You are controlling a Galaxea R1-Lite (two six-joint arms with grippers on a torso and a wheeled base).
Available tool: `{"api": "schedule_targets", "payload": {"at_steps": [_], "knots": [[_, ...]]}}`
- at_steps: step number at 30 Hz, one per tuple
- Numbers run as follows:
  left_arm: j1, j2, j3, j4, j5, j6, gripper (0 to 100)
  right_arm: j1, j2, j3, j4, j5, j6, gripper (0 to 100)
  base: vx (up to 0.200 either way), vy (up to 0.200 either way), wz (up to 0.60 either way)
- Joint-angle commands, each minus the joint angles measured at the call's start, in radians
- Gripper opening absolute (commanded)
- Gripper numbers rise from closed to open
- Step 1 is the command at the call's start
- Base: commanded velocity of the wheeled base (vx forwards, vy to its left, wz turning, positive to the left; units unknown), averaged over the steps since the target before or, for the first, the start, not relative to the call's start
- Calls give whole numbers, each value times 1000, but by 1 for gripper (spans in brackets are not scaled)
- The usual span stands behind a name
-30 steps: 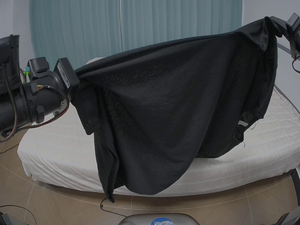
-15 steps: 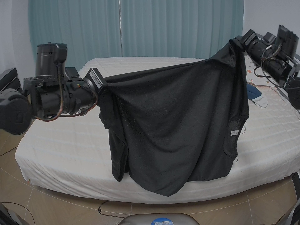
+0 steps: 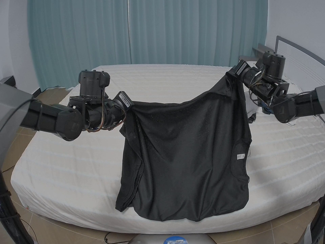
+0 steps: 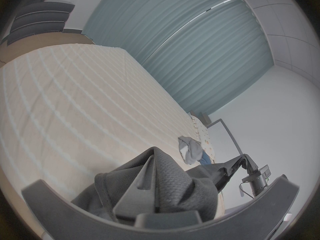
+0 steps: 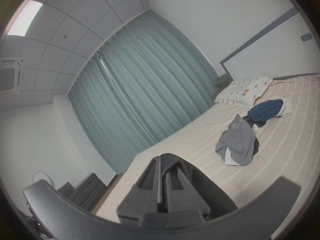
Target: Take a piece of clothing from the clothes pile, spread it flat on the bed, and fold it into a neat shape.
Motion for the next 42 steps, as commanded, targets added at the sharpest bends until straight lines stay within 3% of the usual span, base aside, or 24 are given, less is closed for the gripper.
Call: {"api": "schedule_targets", "payload": {"at_steps": [1, 10, 19, 20, 23, 24, 30, 31, 37, 42], "knots": [[11, 166, -56, -17, 3, -1, 0, -4, 183, -31, -7, 6, 7, 0, 0, 0, 0], [38, 275, -85, -87, -14, -4, 0, -9, 351, -122, -40, -11, 28, 0, 0, 0, 0], [75, 431, -196, -89, -15, -74, 0, -20, 483, -177, -40, -11, 36, 0, 0, 0, 0], [78, 454, -216, -89, -14, -74, 0, -21, 498, -186, -38, -11, 36, 100, 0, 0, 0], [88, 518, -280, -76, -3, -74, 0, -23, 539, -226, -32, -11, 36, 100, 0, 0, 0], [88, 528, -291, -75, -1, -76, 100, -23, 545, -229, -30, -11, 36, 100, 0, 0, 0], [91, 548, -299, -69, 0, -85, 100, -38, 556, -218, -32, 3, 53, 100, 0, 0, 0], [94, 548, -303, -70, 9, -82, 100, -63, 550, -215, -24, 15, 96, 100, 0, 0, 0], [118, 546, -340, -83, 54, -77, 100, -123, 493, -186, -3, 52, 154, 100, 0, 0, 0], [157, 600, -497, -93, 140, -74, 100, -185, 463, -238, -11, 81, 231, 100, 0, 0, 0]]}}
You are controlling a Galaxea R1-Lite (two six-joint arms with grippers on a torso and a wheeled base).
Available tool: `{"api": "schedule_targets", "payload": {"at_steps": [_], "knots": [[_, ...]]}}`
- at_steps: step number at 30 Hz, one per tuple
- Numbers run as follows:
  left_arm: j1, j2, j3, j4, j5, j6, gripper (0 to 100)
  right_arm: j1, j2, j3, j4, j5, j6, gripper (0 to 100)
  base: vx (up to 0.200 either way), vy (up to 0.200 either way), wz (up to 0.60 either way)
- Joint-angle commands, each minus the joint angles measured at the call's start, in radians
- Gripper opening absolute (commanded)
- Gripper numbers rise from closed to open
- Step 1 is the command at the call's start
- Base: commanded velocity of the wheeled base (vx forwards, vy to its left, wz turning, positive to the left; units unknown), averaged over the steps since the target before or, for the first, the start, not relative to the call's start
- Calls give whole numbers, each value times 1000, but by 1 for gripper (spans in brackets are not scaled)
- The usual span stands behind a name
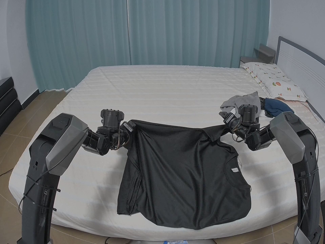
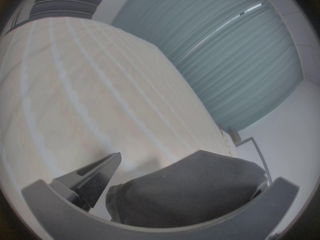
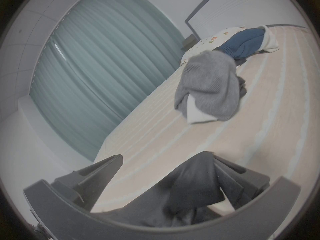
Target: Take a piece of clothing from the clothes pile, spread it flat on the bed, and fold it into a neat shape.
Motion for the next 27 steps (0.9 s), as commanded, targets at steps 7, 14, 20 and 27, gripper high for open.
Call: {"api": "schedule_targets", "payload": {"at_steps": [7, 14, 20, 27], "knots": [[42, 89, -109, 120, 37, 79, 100, -50, -7, -51, 12, 5, 48, 100, 0, 0, 0], [53, 43, -102, 402, -79, 105, 100, -45, -25, 32, 31, 31, 45, 100, 0, 0, 0], [66, -72, -3, 430, -234, 107, 100, -51, -88, 151, 31, 85, 47, 100, 0, 0, 0], [99, -221, 142, 427, -407, 115, 100, -31, -144, 268, 31, 99, 56, 100, 0, 0, 0]]}}
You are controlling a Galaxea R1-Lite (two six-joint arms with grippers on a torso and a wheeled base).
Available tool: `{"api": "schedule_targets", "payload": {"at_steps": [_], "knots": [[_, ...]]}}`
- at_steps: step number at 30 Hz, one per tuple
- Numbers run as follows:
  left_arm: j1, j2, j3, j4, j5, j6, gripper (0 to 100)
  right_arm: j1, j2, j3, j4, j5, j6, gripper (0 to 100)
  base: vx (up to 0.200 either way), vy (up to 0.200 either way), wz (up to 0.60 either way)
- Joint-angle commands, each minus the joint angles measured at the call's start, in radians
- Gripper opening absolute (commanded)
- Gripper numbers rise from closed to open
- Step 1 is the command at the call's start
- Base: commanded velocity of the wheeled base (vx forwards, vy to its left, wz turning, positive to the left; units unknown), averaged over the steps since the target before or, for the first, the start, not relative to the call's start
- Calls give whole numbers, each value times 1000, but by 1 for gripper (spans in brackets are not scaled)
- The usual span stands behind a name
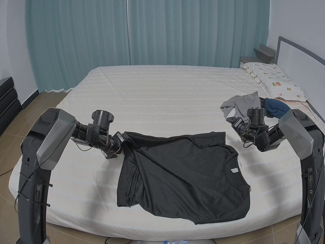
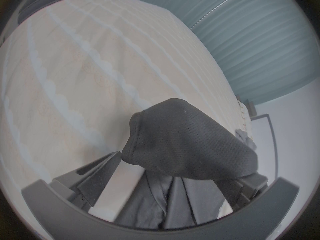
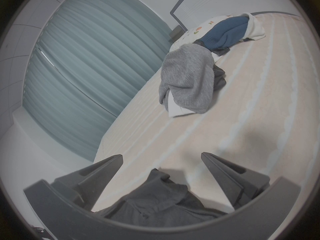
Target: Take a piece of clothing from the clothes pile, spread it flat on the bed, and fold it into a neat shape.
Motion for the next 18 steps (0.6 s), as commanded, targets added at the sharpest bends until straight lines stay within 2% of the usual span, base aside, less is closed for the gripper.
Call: {"api": "schedule_targets", "payload": {"at_steps": [1, 5, 6, 7, 9, 14, 18], "knots": [[29, -154, 108, 8, -99, 13, 100, 18, -66, 94, 0, 22, 4, 100, 0, 0, 0], [42, -187, 136, 123, -119, 156, 100, 33, -68, 112, 0, 28, 4, 100, 0, 0, 0], [42, -187, 136, 123, -119, 156, 100, 33, -68, 112, 0, 28, 4, 100, 0, 0, 0], [49, -197, 144, 213, -140, 243, 100, 43, -68, 114, 0, 26, 9, 100, 0, 0, 0], [49, -198, 148, 255, -151, 276, 100, 55, -68, 111, 0, 26, 23, 100, 0, 0, 0], [55, -232, 199, 233, -165, 231, 100, 96, -62, 92, 12, 43, 52, 100, 0, 0, 0], [45, -278, 343, 57, -154, 56, 100, 122, -39, 77, 48, 69, 72, 100, 0, 0, 0]]}}
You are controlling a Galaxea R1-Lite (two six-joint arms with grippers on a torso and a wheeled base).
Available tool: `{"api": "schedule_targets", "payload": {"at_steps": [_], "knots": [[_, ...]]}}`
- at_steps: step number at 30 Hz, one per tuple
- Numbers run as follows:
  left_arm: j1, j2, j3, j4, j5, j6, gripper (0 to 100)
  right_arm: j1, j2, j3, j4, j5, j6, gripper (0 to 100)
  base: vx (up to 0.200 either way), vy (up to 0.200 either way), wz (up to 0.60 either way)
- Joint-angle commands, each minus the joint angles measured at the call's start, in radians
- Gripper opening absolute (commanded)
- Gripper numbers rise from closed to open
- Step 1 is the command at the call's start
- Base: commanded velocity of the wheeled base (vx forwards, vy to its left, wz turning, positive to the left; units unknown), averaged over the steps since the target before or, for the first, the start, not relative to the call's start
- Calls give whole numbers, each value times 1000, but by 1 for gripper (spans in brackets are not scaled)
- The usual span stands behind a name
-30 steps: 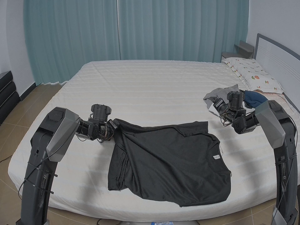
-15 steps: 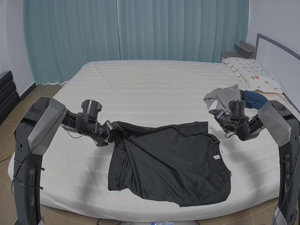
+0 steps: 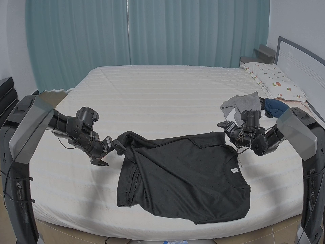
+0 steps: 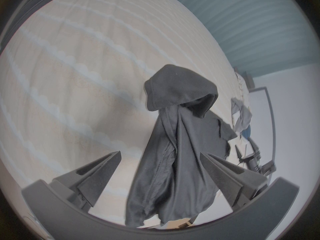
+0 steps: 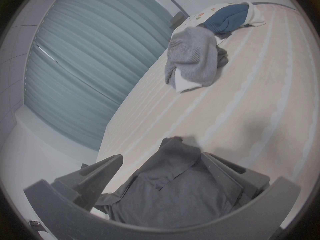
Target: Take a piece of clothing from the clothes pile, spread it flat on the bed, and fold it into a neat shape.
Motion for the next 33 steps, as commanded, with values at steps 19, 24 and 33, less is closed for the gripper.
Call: {"api": "schedule_targets", "payload": {"at_steps": [19, 24, 33], "knots": [[-57, -145, 714, -974, 77, -480, 100, 53, 229, -460, 390, 29, 109, 100, 0, 0, 0], [-57, -144, 728, -990, 77, -478, 100, 56, 286, -558, 462, 16, 109, 100, 0, 0, 0], [-60, -144, 729, -991, 98, -481, 100, 56, 346, -642, 497, 3, 123, 100, 0, 0, 0]]}}
